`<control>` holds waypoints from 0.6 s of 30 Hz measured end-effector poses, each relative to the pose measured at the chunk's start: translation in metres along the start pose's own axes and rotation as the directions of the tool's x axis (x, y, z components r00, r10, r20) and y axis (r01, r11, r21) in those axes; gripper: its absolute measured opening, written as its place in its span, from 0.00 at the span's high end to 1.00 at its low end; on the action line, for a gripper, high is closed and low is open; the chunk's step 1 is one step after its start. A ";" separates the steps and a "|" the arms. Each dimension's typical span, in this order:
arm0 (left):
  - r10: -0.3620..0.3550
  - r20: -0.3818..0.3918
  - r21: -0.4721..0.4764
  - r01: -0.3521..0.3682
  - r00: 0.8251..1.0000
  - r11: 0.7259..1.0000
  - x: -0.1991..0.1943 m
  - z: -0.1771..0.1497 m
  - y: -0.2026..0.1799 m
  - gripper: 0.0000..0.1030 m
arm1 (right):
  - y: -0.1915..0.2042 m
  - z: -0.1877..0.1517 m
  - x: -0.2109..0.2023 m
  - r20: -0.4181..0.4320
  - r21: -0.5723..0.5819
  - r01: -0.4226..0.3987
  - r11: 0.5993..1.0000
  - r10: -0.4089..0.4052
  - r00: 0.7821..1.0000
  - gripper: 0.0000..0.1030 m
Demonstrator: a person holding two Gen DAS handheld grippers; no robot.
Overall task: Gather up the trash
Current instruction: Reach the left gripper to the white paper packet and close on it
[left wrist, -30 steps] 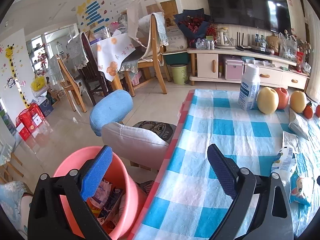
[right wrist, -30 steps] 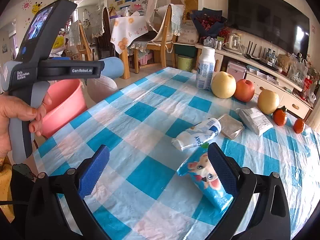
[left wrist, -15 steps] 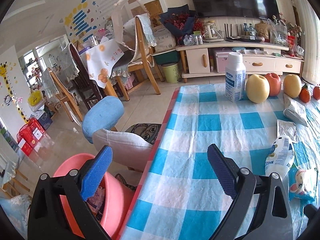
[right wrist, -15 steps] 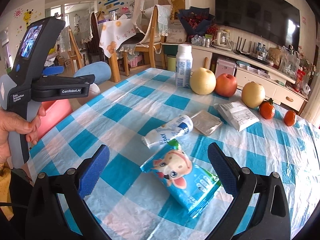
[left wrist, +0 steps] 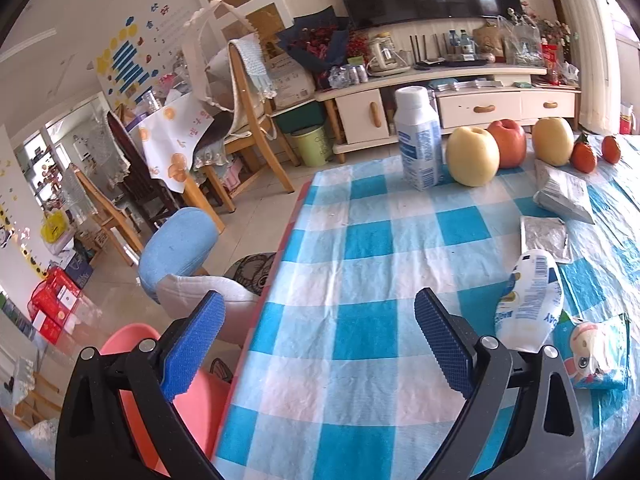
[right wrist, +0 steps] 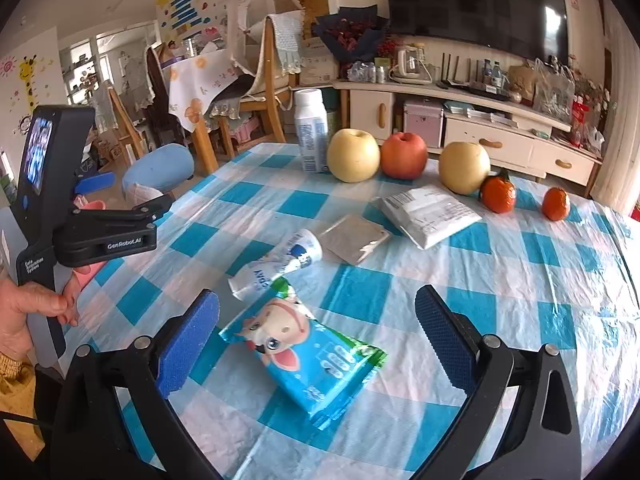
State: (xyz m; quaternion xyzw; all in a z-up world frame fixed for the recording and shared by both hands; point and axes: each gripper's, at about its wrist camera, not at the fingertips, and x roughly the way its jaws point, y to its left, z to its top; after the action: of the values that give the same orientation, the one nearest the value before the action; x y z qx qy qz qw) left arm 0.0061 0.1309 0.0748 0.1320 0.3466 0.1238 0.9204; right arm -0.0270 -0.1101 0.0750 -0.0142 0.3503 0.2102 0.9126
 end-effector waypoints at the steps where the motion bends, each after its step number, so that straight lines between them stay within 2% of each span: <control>1: -0.009 0.000 0.004 0.009 1.000 1.000 0.000 0.000 -0.002 0.08 | -0.004 0.000 -0.001 0.001 0.008 0.003 1.000 -0.003 1.000 0.04; 6: -0.087 0.004 0.021 0.087 0.996 0.996 -0.002 0.003 -0.017 0.08 | -0.029 0.002 -0.009 0.004 0.060 0.040 0.997 -0.040 0.999 0.04; 9: -0.188 -0.005 0.021 0.188 0.982 0.982 -0.002 0.007 -0.028 0.08 | -0.046 0.004 -0.013 0.004 0.100 0.059 0.993 -0.060 0.998 0.04; 14: -0.355 0.002 0.054 0.354 0.935 0.934 -0.008 0.027 -0.062 0.08 | -0.080 0.007 -0.024 0.018 0.187 0.086 0.979 -0.091 0.996 0.04; 17: -0.451 -0.029 0.134 0.450 0.892 0.883 -0.003 0.045 -0.097 0.08 | -0.096 0.007 -0.029 0.016 0.238 0.094 0.967 -0.100 0.995 0.04; 18: -0.466 -0.038 0.160 0.465 0.884 0.871 0.002 0.049 -0.108 0.08 | -0.101 0.006 -0.031 0.012 0.254 0.092 0.963 -0.098 0.995 0.04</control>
State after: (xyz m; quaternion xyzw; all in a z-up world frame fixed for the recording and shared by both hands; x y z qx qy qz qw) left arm 0.0550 0.0223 0.0739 0.1204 0.3764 -0.1305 0.9093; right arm -0.0040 -0.2126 0.0868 0.0883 0.3619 0.1198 0.9203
